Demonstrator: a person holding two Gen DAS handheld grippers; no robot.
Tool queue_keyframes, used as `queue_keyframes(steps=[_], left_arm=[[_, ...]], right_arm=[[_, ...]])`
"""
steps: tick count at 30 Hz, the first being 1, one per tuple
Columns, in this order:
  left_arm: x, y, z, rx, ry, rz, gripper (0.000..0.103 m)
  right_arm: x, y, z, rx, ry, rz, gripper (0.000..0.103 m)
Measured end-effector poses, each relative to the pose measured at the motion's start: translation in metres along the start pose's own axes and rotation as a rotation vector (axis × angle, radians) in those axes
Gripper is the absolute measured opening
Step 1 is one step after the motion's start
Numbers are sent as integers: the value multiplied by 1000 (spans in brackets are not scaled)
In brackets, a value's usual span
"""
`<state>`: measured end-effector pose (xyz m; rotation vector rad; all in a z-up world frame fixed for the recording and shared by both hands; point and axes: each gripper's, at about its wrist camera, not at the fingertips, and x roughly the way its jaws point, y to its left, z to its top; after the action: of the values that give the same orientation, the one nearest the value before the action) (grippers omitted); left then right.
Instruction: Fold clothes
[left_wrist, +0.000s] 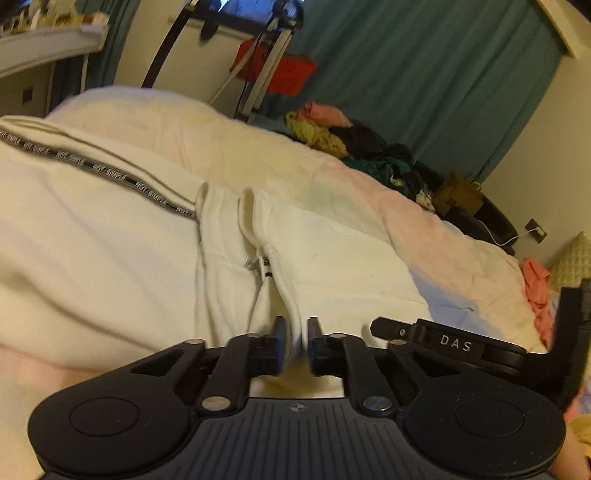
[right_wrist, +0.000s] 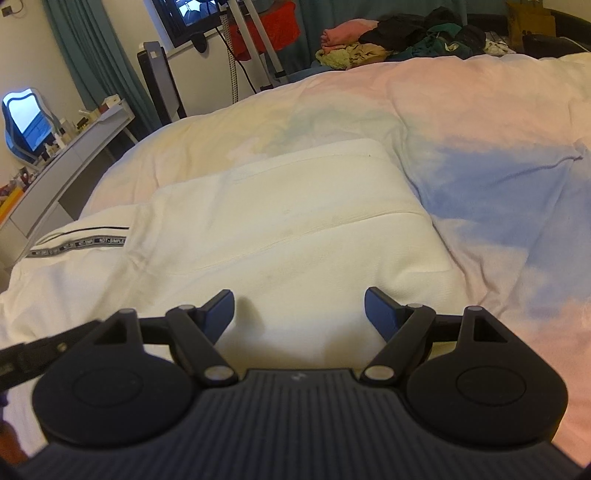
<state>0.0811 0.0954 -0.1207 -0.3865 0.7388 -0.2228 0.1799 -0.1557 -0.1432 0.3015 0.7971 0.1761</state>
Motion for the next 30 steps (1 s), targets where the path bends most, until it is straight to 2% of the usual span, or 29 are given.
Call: queue_keyframes(steps=[2, 4, 5, 10, 13, 21, 24, 26, 27, 28, 30], left_arm=[[-15, 14, 7, -59, 1, 17, 49], [-32, 33, 14, -134, -4, 49, 67], [-41, 46, 17, -186, -3, 84, 72], [-79, 122, 24, -492, 4, 246, 79], [-91, 168, 17, -701, -20, 268, 79], [-87, 224, 20, -925, -211, 266, 74], [-85, 231, 26, -934, -292, 315, 72], [-82, 240, 28, -956, -329, 342, 62], [-81, 243, 29, -955, -344, 371, 60], [-80, 245, 31, -942, -358, 400, 59], [-78, 244, 39, -886, -366, 463, 50]], right_arm=[[-2, -2, 0, 14, 0, 5, 79], [-4, -3, 0, 17, -1, 8, 79], [-5, -4, -1, 16, 0, 8, 79], [-4, -2, 0, 5, 0, 0, 79], [-3, 2, -1, -6, 0, -8, 79], [1, 6, -2, -32, -3, -28, 79], [1, 8, -2, -35, -9, -35, 79], [0, 10, -3, -54, -14, -32, 80], [1, 11, -4, -70, -15, -31, 80], [4, 12, -6, -101, -4, -39, 80], [12, 17, -11, -171, 15, -56, 84]])
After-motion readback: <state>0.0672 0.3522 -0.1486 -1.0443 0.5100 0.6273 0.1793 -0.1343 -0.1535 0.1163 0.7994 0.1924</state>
